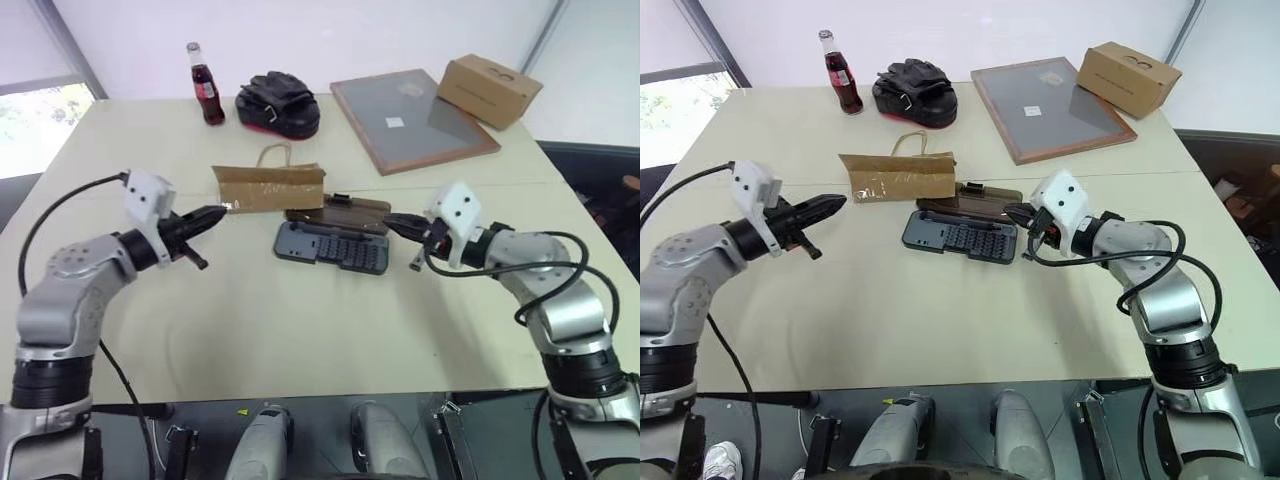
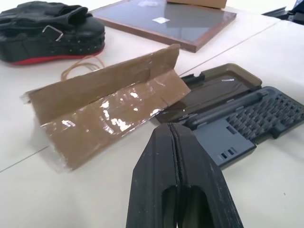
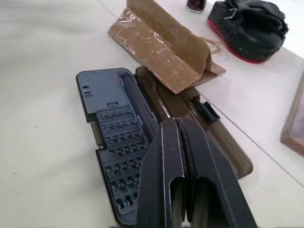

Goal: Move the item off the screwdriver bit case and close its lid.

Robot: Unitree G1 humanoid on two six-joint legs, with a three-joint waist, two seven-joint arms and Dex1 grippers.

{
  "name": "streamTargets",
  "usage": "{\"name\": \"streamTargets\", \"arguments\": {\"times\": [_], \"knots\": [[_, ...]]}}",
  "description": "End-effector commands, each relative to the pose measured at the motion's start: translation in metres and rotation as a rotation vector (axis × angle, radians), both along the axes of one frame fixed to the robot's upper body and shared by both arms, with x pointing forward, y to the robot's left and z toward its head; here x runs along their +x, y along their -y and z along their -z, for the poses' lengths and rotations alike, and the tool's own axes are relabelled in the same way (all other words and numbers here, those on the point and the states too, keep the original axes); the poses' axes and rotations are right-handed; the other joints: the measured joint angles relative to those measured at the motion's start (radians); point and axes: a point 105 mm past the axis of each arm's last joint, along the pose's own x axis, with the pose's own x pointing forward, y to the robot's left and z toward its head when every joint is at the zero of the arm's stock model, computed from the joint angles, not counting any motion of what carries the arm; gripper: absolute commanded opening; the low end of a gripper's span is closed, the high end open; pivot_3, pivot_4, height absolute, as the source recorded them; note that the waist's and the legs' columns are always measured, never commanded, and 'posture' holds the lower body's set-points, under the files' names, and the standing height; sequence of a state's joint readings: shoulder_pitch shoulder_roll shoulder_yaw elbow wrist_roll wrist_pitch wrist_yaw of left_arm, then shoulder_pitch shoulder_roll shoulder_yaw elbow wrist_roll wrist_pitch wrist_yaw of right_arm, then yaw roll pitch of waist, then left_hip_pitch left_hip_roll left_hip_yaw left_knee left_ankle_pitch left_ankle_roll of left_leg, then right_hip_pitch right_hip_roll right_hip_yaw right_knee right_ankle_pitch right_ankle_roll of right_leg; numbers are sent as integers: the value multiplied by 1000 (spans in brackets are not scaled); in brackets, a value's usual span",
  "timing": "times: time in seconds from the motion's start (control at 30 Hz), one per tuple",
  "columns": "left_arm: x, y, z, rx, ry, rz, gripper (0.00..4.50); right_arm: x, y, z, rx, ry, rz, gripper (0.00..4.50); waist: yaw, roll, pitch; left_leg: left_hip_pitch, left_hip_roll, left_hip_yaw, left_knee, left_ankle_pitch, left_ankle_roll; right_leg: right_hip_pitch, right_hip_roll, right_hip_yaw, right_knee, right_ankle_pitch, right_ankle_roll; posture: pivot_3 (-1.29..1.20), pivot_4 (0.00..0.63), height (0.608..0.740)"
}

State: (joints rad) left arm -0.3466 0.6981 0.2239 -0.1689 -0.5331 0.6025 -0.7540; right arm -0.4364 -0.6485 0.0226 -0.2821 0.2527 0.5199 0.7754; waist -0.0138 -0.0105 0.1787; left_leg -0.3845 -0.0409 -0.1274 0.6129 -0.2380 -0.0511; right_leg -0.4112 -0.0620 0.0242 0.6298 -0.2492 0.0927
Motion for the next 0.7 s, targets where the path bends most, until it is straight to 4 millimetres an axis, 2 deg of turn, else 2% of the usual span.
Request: {"name": "streamTargets", "arguments": {"times": [0.03, 0.7], "knots": [[-6, -4, -10, 9, 34, 7, 0, -4, -1, -18, -3, 60, -22, 15, 0, 0, 0, 0, 0, 0, 0, 0, 0, 0, 0, 0, 0, 0, 0, 0, 150, 740], [-4, 7, -3, 5, 28, 16, 0, -5, -5, -16, 6, 48, -25, 15, -1, 0, 1, -4, 0, 0, 1, 0, 0, -4, 0, 0, 1, 0, 0, 0, 150, 740]]}}
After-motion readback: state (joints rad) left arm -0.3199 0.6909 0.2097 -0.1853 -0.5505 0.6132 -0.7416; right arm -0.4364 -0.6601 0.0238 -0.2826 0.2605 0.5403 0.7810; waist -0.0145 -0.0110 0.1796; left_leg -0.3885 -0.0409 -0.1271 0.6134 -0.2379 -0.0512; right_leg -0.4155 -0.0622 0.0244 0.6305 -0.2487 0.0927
